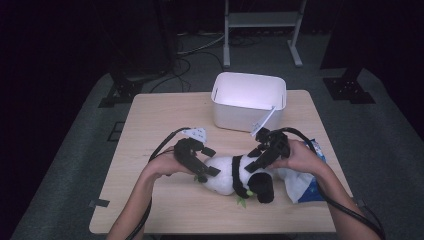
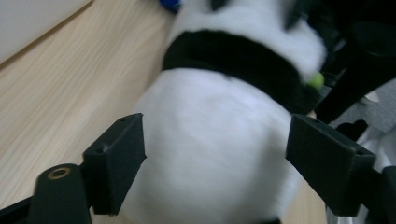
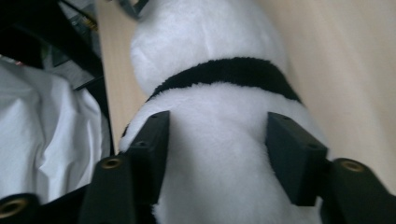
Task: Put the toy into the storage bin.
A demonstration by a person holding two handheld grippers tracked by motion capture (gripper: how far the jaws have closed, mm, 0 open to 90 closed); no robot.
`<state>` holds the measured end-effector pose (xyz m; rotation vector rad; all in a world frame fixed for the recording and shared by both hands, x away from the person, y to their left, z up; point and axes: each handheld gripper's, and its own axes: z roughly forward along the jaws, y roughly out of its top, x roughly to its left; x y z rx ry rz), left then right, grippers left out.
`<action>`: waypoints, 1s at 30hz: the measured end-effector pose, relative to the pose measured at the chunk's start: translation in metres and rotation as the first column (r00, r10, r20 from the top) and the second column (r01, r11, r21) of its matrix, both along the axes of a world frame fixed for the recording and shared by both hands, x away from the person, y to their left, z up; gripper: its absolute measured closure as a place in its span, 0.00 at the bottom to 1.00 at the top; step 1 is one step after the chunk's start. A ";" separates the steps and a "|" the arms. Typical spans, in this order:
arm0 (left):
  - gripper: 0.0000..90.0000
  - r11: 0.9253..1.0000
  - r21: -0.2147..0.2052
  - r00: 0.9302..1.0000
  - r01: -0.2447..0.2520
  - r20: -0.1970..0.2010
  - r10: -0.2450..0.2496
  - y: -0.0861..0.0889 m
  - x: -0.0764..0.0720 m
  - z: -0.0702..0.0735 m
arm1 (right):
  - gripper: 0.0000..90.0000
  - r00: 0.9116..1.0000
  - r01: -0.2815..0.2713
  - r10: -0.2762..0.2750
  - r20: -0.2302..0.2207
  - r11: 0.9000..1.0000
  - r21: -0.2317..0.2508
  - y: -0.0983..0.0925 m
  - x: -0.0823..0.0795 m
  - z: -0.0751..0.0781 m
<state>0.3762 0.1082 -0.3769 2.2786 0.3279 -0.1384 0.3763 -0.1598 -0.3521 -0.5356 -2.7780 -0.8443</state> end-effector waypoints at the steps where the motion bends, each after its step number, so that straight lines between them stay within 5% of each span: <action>1: 0.21 1.000 0.021 1.000 -0.005 -0.008 0.005 -0.003 0.001 -0.003 | 0.54 1.000 -0.012 0.012 0.006 1.000 -0.004 0.002 -0.002 -0.001; 3: 0.24 0.999 0.032 1.000 0.011 -0.018 -0.011 -0.004 0.001 -0.006 | 0.61 0.999 -0.026 0.026 0.026 1.000 -0.007 0.004 -0.005 -0.002; 4: 0.27 1.000 0.028 0.999 0.015 -0.034 -0.014 -0.005 0.001 -0.008 | 0.74 0.995 -0.046 0.047 0.086 0.999 -0.020 0.006 -0.010 0.001; 7: 0.36 0.999 0.036 0.999 0.037 -0.027 -0.036 -0.003 -0.001 -0.010 | 0.78 0.984 -0.075 0.079 0.160 0.997 -0.032 0.010 -0.017 0.004; 9: 0.38 0.997 0.050 0.998 0.059 -0.020 -0.058 -0.003 -0.003 -0.010 | 0.78 0.983 -0.088 0.091 0.158 0.996 -0.027 0.011 -0.019 0.004; 12: 0.42 0.993 0.093 0.997 0.072 0.020 -0.074 -0.005 -0.013 -0.009 | 0.59 0.989 -0.118 0.117 0.086 0.993 0.004 0.014 -0.021 0.007; 16: 0.41 0.992 0.087 0.995 0.090 0.024 -0.092 -0.005 -0.018 -0.010 | 0.51 0.995 -0.074 0.070 0.067 0.995 0.060 0.009 -0.016 0.019; 17: 0.41 0.992 0.085 0.995 0.093 0.024 -0.096 -0.004 -0.019 -0.010 | 0.46 0.997 -0.052 0.050 0.061 0.998 0.042 0.009 -0.014 0.021; 18: 0.39 0.992 0.082 0.995 0.095 0.020 -0.097 -0.004 -0.020 -0.010 | 0.38 0.999 -0.028 0.029 0.032 0.999 -0.029 0.013 -0.008 0.016; 20: 0.35 0.992 0.064 0.994 0.106 0.007 -0.106 -0.003 -0.018 -0.006 | 0.36 0.999 -0.041 0.041 -0.011 0.997 -0.064 0.019 -0.006 0.008; 24: 0.26 0.996 0.040 0.997 0.081 0.005 -0.081 -0.003 -0.014 -0.001 | 0.32 0.996 -0.063 0.058 -0.065 0.995 -0.081 0.026 -0.007 -0.004; 26: 0.16 0.996 0.073 0.999 0.047 0.018 -0.048 -0.009 -0.011 -0.003 | 0.32 0.994 -0.072 0.063 -0.093 0.994 -0.088 0.028 -0.009 -0.011; 29: 0.10 0.995 0.091 0.999 0.047 -0.003 -0.047 -0.014 -0.008 -0.009 | 0.34 0.993 -0.090 0.082 -0.080 0.991 -0.097 0.030 -0.012 -0.014; 30: 0.09 0.993 0.091 0.997 0.074 -0.041 -0.071 -0.019 -0.007 -0.018 | 0.39 0.993 -0.104 0.098 -0.061 0.989 -0.106 0.032 -0.015 -0.016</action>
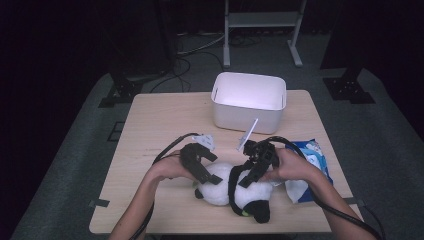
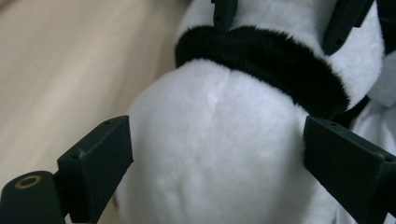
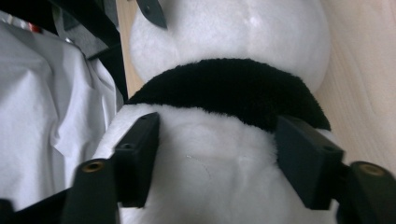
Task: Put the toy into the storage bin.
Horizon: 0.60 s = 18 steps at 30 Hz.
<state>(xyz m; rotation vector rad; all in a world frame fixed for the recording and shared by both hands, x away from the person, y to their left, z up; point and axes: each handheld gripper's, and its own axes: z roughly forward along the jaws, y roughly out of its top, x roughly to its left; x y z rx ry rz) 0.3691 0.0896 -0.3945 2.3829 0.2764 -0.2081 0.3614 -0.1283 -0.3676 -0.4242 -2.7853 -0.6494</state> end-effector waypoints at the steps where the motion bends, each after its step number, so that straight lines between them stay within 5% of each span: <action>1: 0.10 1.000 -0.004 1.000 0.013 -0.020 -0.013 -0.002 0.000 -0.004 | 0.42 1.000 -0.012 0.012 0.005 1.000 -0.006 0.001 -0.002 -0.001; 3: 0.20 1.000 -0.008 0.999 0.023 -0.024 -0.023 -0.002 0.000 -0.007 | 0.45 1.000 -0.021 0.021 0.006 1.000 -0.008 0.002 -0.003 -0.004; 6: 0.39 1.000 -0.015 1.000 0.021 0.003 -0.021 0.004 -0.001 -0.008 | 0.64 0.996 -0.047 0.047 0.074 0.999 0.000 0.004 -0.009 -0.003; 13: 0.52 1.000 -0.020 0.997 -0.017 0.069 0.018 0.017 -0.008 -0.003 | 0.72 0.981 -0.061 0.053 0.186 0.997 0.042 0.006 -0.012 0.006; 14: 0.52 0.999 -0.014 0.995 -0.037 0.090 0.038 0.023 -0.011 0.000 | 0.73 0.969 -0.085 0.068 0.238 0.994 0.062 0.010 -0.012 0.010; 17: 0.52 0.998 0.001 0.991 -0.061 0.116 0.061 0.031 -0.014 0.004 | 0.73 0.960 -0.096 0.074 0.270 0.993 0.068 0.015 -0.012 0.012; 18: 0.52 0.997 0.007 0.989 -0.079 0.130 0.077 0.036 -0.016 0.006 | 0.72 0.943 -0.120 0.094 0.319 0.991 0.063 0.024 -0.013 0.012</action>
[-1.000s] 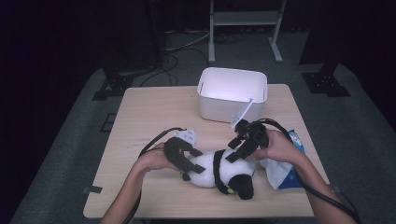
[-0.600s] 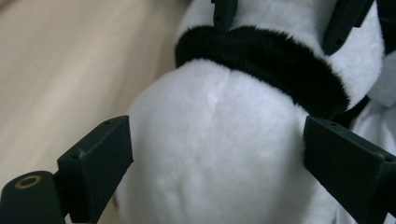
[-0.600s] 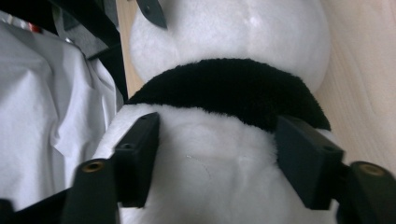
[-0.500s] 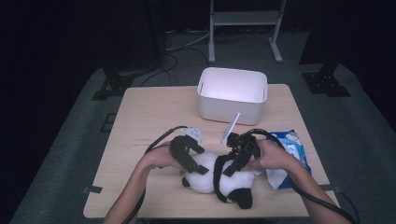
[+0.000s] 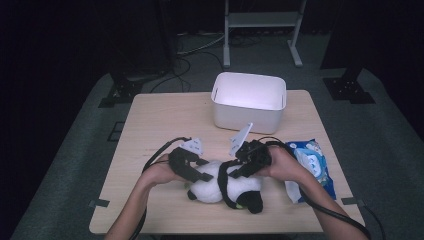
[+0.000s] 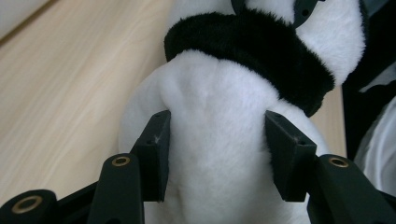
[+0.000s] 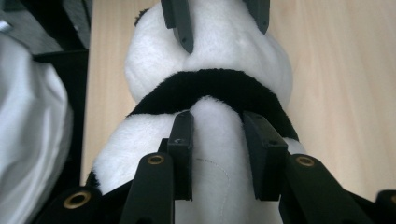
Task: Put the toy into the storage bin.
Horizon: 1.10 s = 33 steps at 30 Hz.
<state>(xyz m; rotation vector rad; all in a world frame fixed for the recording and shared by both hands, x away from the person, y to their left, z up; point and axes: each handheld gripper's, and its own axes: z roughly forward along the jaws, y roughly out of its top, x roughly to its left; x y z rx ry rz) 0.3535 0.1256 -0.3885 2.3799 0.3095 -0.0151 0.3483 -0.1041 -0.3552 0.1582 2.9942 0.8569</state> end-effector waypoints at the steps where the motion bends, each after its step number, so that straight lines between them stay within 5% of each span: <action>1: 0.52 1.000 0.007 1.000 -0.010 0.010 0.010 0.003 -0.001 0.001 | 0.72 1.000 0.000 0.000 0.000 1.000 0.000 0.000 0.000 0.000; 4: 0.50 0.999 0.011 0.998 -0.039 0.044 0.038 0.012 -0.007 0.003 | 0.69 0.999 -0.025 0.025 0.036 1.000 -0.001 0.013 0.000 0.001; 7: 0.47 0.999 -0.006 0.998 -0.035 0.045 0.035 0.009 -0.011 0.002 | 0.63 1.000 -0.029 0.029 -0.008 1.000 -0.002 0.011 0.002 0.001; 8: 0.45 1.000 -0.006 0.999 -0.023 0.045 0.023 0.003 -0.013 0.004 | 0.53 0.996 -0.019 0.018 -0.088 1.000 -0.001 0.004 0.002 0.000; 12: 0.40 1.000 0.005 0.999 -0.005 0.045 0.005 -0.007 -0.017 0.005 | 0.45 0.991 0.007 -0.006 -0.136 1.000 0.010 -0.008 -0.001 0.001; 17: 0.38 0.999 -0.043 1.000 0.015 -0.004 -0.016 -0.006 -0.023 0.003 | 0.43 0.983 0.036 -0.027 -0.183 0.998 0.044 -0.024 0.000 0.005; 24: 0.32 0.995 -0.101 0.999 0.011 -0.038 -0.015 0.003 -0.019 0.004 | 0.39 0.980 0.110 -0.094 -0.173 0.990 0.084 -0.036 0.015 0.012; 29: 0.20 0.995 -0.096 1.000 -0.027 0.008 0.028 0.008 -0.018 0.007 | 0.38 0.978 0.135 -0.118 -0.174 0.987 0.090 -0.038 0.026 0.013; 33: 0.16 0.993 -0.111 0.999 -0.049 -0.008 0.048 0.013 -0.014 0.006 | 0.37 0.977 0.152 -0.135 -0.167 0.984 0.097 -0.037 0.035 0.016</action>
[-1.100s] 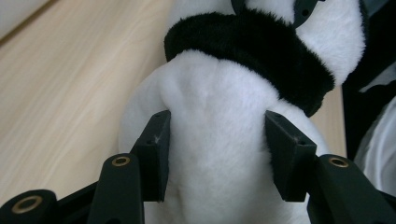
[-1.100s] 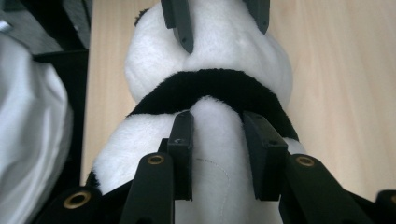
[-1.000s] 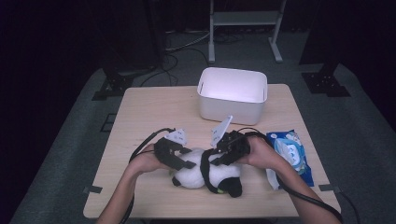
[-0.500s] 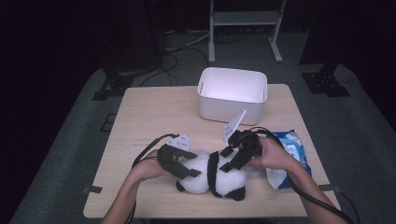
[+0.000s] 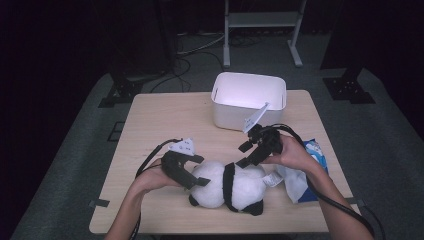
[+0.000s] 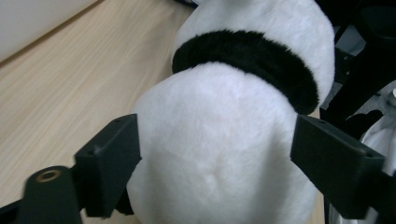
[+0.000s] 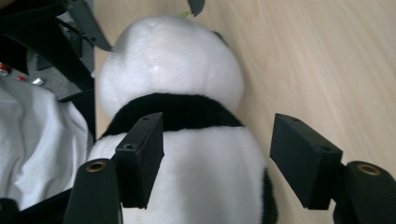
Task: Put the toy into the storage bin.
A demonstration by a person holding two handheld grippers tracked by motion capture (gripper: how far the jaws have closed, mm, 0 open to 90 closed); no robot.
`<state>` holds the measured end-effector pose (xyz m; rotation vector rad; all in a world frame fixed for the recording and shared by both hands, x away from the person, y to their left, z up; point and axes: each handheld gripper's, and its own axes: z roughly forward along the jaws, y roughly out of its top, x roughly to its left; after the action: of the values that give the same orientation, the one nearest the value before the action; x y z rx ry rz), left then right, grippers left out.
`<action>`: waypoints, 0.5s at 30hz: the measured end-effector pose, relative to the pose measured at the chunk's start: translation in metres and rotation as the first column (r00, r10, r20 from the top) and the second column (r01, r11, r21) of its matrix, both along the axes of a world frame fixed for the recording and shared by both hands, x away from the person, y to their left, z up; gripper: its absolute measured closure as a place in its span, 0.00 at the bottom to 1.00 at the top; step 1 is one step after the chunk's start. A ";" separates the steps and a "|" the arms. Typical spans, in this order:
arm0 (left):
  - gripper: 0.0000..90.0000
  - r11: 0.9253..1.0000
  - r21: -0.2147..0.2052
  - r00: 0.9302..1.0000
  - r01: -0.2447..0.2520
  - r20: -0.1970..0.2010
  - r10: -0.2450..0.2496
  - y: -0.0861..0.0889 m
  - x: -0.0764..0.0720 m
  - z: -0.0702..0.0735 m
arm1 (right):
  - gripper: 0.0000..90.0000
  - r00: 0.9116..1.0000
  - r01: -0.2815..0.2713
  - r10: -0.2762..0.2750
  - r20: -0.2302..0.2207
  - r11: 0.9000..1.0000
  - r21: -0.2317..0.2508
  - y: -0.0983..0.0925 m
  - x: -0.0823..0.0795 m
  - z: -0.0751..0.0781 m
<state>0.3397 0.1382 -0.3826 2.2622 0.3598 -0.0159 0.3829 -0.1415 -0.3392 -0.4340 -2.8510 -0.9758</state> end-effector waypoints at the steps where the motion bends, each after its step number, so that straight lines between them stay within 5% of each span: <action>1: 0.16 1.000 0.011 1.000 0.009 -0.016 -0.009 -0.002 0.001 -0.004 | 0.37 1.000 0.017 -0.017 0.014 1.000 -0.002 -0.001 0.005 0.001; 15: 0.13 0.999 0.031 0.999 0.040 -0.025 -0.039 -0.008 0.001 -0.010 | 0.34 0.993 0.098 -0.100 0.064 0.995 0.019 -0.010 0.039 0.008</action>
<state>0.3403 0.1304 -0.3927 2.3016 0.3300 -0.0588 0.4215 -0.1512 -0.3314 -0.5572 -2.9018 -1.0468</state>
